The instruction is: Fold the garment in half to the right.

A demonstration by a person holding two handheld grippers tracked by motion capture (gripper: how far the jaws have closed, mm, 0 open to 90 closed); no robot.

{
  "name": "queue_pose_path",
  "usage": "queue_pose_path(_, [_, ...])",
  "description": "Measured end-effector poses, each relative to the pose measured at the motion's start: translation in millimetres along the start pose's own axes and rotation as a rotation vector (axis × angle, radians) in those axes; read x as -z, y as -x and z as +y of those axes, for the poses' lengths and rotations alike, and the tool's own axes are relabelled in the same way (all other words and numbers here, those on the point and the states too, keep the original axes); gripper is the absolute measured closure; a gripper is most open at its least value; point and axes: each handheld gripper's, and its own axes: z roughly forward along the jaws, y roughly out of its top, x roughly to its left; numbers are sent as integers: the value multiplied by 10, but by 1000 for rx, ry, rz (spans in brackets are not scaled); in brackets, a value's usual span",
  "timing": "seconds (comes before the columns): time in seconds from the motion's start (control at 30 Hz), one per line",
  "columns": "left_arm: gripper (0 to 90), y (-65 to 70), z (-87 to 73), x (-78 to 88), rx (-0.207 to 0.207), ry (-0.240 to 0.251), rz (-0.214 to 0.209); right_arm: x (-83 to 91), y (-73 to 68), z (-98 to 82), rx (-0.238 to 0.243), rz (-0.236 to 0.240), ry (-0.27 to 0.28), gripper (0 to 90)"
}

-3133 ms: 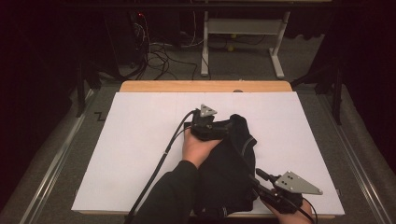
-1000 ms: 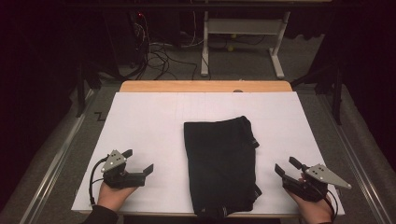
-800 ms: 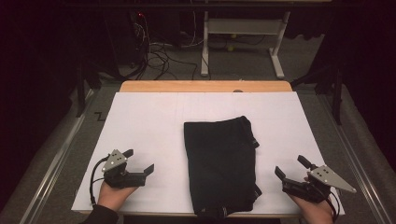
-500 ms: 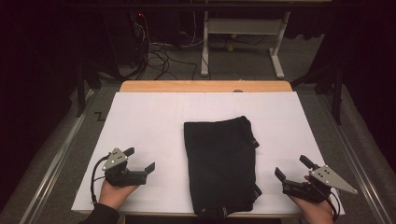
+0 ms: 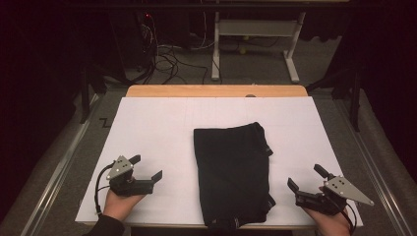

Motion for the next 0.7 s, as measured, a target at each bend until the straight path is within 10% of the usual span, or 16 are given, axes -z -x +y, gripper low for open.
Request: queue_pose_path(0.7, [0, 7, 24, -11, -1, 11, -1, -1, 29, -24, -8, -2, -1, 3])
